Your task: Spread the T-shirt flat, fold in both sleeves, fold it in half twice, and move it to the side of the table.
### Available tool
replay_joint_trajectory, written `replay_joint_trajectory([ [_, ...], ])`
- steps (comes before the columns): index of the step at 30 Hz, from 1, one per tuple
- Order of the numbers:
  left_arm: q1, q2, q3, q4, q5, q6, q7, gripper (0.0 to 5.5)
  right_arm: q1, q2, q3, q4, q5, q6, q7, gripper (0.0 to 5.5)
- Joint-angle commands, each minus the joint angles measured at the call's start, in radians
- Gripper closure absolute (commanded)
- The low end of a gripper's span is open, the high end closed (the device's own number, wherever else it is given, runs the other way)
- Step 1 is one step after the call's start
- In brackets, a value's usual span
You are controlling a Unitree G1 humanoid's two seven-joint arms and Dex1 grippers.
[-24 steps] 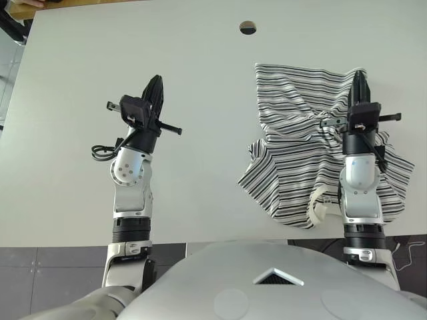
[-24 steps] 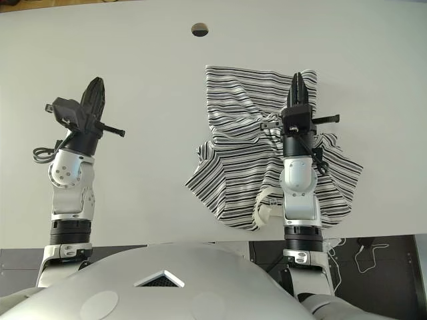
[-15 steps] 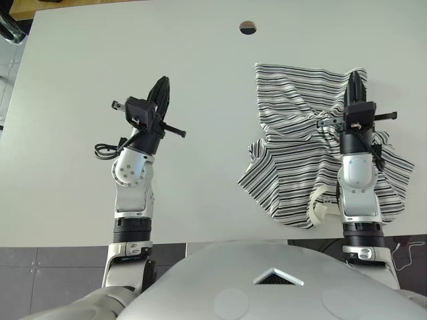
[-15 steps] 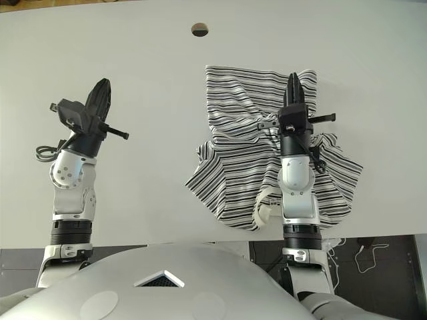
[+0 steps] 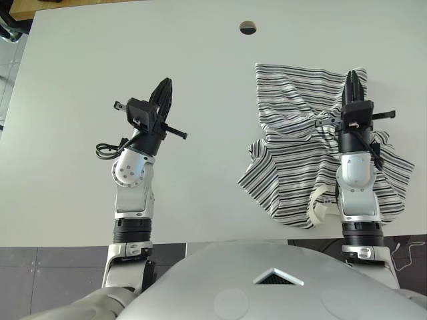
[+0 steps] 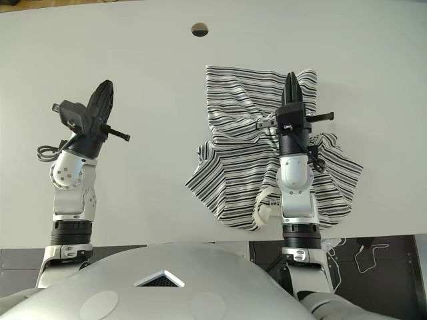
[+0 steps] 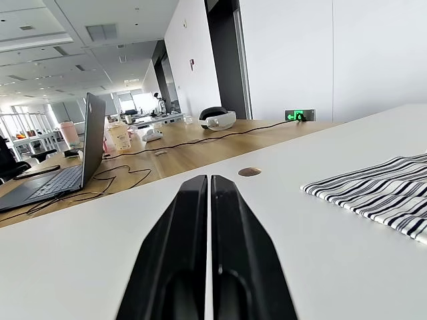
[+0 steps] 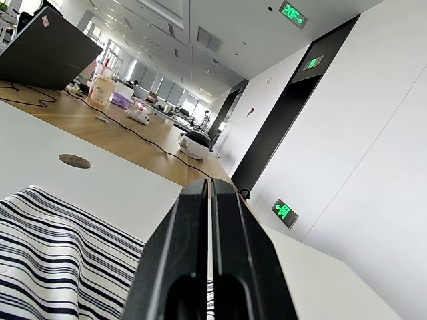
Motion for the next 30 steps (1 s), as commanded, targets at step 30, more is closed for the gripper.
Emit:
replay_joint_trajectory([
  [30,0.034,0.019,-0.081,-0.042,0.002,0.01,-0.065,5.37,0.005,-0.003,0.019,-0.017,-0.005,0.017,0.007,5.4],
])
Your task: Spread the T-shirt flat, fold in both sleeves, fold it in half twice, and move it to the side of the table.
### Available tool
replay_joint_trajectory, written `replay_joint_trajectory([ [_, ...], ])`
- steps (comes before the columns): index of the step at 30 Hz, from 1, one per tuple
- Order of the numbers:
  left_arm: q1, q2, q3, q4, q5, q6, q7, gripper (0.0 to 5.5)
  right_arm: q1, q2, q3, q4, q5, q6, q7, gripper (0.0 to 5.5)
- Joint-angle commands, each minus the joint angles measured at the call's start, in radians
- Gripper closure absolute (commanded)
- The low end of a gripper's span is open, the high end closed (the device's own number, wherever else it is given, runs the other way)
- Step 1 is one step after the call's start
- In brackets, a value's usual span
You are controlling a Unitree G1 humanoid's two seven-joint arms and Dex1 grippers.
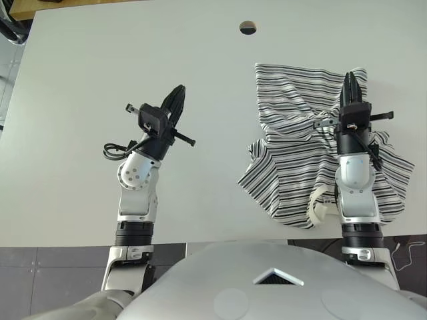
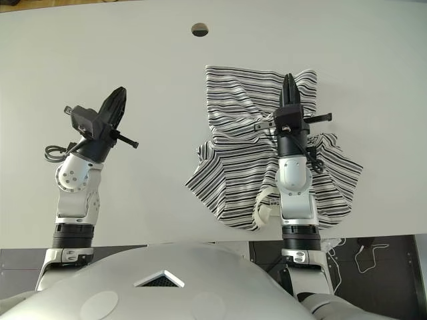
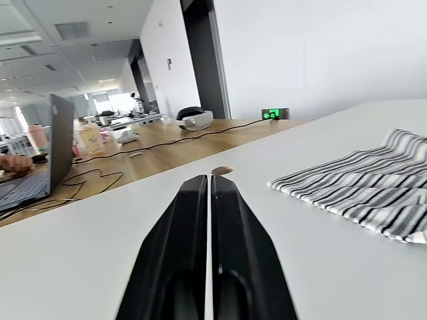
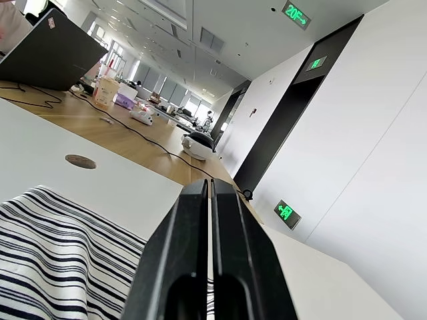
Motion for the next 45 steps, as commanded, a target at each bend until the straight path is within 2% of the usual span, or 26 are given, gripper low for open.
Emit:
replay_joint_trajectory([
  [1,0.01,0.011,-0.013,-0.018,-0.022,0.026,-0.031,5.37,-0.006,-0.001,0.004,-0.005,-0.003,0.017,0.006,5.4],
  [3,0.046,0.009,-0.081,-0.064,-0.085,0.125,-0.107,5.37,-0.009,0.004,0.003,-0.012,-0.003,0.026,0.001,5.4],
  [5,0.084,-0.007,-0.199,-0.143,-0.094,0.254,-0.144,5.37,-0.019,0.009,0.001,-0.012,-0.004,0.035,-0.005,5.4],
  [10,0.028,0.021,-0.544,-0.257,0.13,0.49,-0.223,5.37,-0.081,0.034,-0.012,0.043,0.032,0.053,-0.017,5.4],
  [17,-0.113,0.051,-0.702,-0.222,0.268,0.751,-0.296,5.37,-0.13,0.065,0.001,0.115,0.046,0.067,-0.028,5.4],
  [20,-0.148,0.105,-0.68,-0.226,0.28,0.851,-0.315,5.37,-0.124,0.077,0.008,0.098,0.036,0.075,-0.032,5.4],
  [26,-0.059,0.392,-0.458,-0.328,0.18,0.929,-0.415,5.37,-0.107,0.098,0.02,0.04,0.014,0.109,-0.047,5.4],
  [28,-0.016,0.455,-0.399,-0.331,0.141,0.921,-0.437,5.37,-0.102,0.1,0.017,0.029,0.011,0.117,-0.05,5.4],
  [34,0.059,0.529,-0.325,-0.329,0.066,0.901,-0.455,5.37,-0.108,0.088,0.007,0.044,0.019,0.114,-0.051,5.4],
  [36,0.045,0.504,-0.29,-0.373,0.009,0.899,-0.454,5.37,-0.107,0.082,0.003,0.05,0.023,0.107,-0.049,5.4],
  [38,-0.038,0.417,-0.224,-0.431,-0.105,0.932,-0.438,5.37,-0.102,0.077,-0.002,0.054,0.027,0.101,-0.049,5.4],
  [41,-0.304,0.209,-0.147,-0.376,-0.276,1.086,-0.355,5.37,-0.1,0.071,-0.007,0.069,0.031,0.088,-0.048,5.4],
  [45,-0.537,0.066,-0.228,-0.122,-0.207,1.075,-0.283,5.37,-0.105,0.066,-0.006,0.095,0.035,0.071,-0.046,5.4],
])
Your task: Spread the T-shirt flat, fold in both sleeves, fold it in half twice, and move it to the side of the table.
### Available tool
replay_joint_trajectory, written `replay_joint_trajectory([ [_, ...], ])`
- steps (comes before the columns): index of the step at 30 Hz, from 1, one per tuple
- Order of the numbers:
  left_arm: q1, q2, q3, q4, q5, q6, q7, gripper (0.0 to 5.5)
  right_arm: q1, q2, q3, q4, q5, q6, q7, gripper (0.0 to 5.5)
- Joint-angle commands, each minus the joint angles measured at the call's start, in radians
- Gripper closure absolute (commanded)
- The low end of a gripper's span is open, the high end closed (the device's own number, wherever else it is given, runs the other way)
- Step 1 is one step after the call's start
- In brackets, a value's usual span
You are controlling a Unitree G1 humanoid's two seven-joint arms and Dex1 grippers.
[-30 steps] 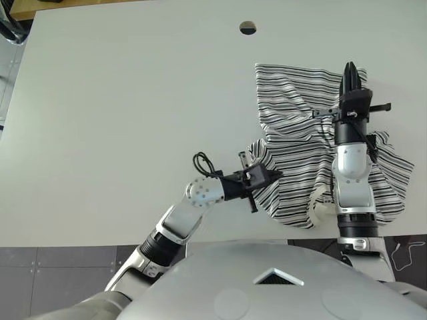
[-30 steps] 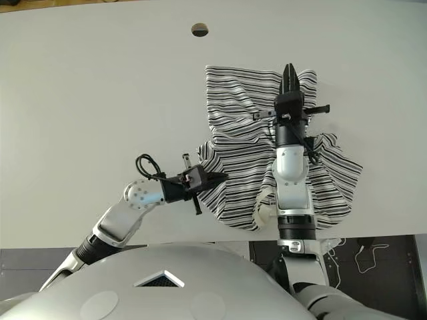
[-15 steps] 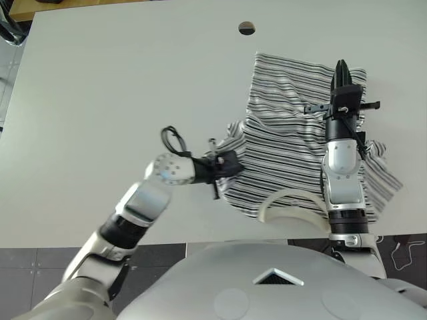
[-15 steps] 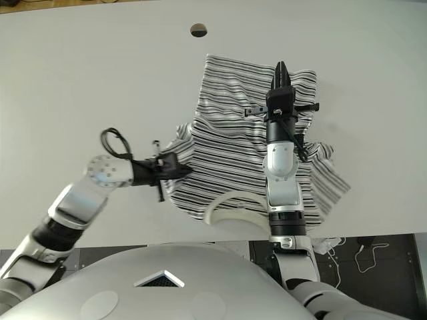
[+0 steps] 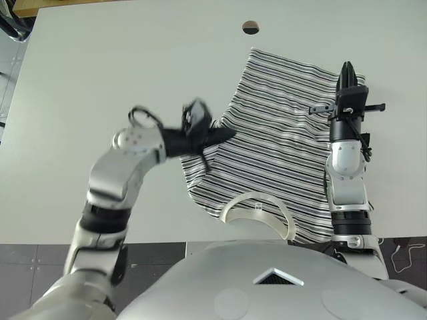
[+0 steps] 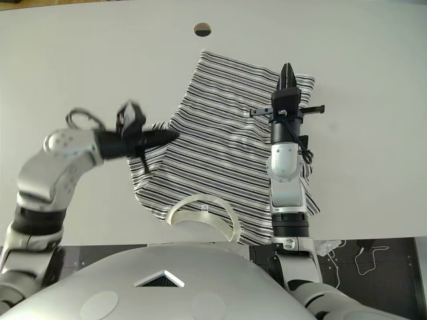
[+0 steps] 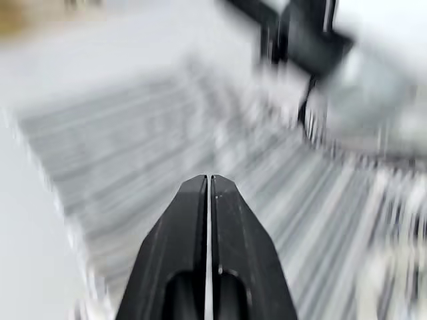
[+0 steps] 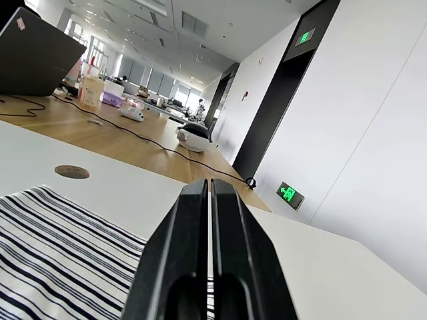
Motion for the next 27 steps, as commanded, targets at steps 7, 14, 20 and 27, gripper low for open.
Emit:
replay_joint_trajectory([
  [7,-0.494,-0.314,-0.126,0.999,0.282,-0.355,0.174,5.37,-0.003,-0.006,0.007,0.036,0.013,-0.029,0.01,5.4],
  [14,-0.605,-0.391,-0.058,1.462,0.359,-0.536,0.249,5.37,0.009,0.0,0.022,0.012,0.008,-0.021,0.016,5.4],
  [20,-0.603,-0.336,0.008,1.581,0.389,-0.509,0.295,5.37,0.013,0.003,0.025,0.0,0.005,-0.017,0.017,5.4],
  [27,-0.603,-0.179,0.093,1.595,0.395,-0.508,0.333,5.37,0.017,0.006,0.025,-0.015,0.002,-0.008,0.014,5.4],
])
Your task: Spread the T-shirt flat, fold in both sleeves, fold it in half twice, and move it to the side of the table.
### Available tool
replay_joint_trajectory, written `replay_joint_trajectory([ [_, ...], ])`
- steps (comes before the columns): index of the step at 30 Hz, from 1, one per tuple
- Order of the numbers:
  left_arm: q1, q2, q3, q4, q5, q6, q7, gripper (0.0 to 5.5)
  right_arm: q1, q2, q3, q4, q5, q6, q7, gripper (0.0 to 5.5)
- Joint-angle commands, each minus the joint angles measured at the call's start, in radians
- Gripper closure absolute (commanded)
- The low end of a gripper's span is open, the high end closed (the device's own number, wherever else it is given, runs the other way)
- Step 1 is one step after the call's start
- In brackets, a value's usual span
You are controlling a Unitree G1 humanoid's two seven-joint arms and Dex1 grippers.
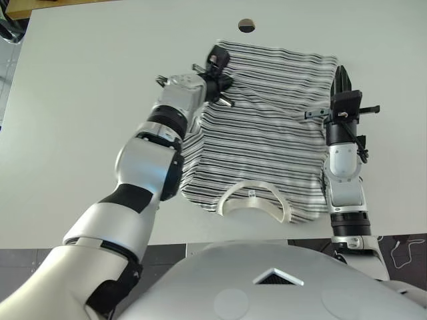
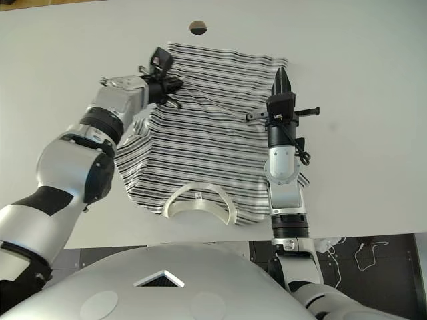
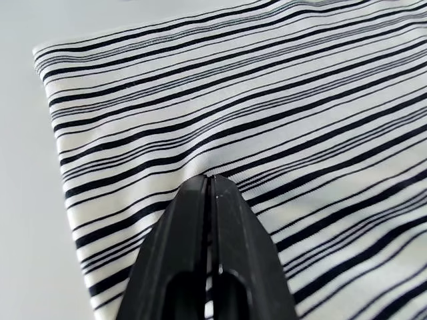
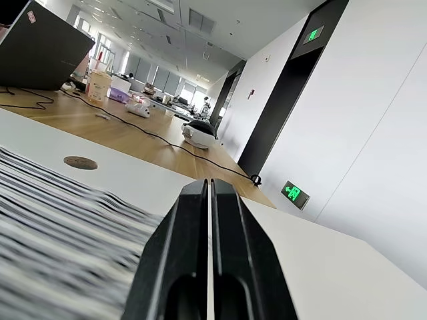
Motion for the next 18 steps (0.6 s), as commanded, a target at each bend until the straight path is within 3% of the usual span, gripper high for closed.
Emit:
replay_joint_trajectory([
  [1,0.026,0.084,0.024,0.028,0.033,0.04,-0.003,5.37,0.009,0.003,0.0,-0.024,0.004,0.017,0.003,5.4],
  [5,0.037,0.111,0.047,0.018,0.039,0.033,-0.043,5.37,0.014,-0.003,-0.009,-0.026,0.009,0.018,0.003,5.4],
  [10,0.018,0.108,0.166,-0.125,-0.069,-0.137,-0.108,5.37,0.022,-0.005,-0.016,-0.036,0.012,0.016,0.004,5.4],
  [15,0.367,0.33,0.141,-0.769,-0.178,0.249,-0.393,4.6,0.052,0.01,-0.018,-0.085,0.005,0.038,-0.01,5.4],
  [18,0.676,0.544,0.218,-1.155,-0.314,0.608,-0.494,4.06,0.078,0.019,-0.028,-0.116,-0.001,0.052,-0.027,5.4],
])
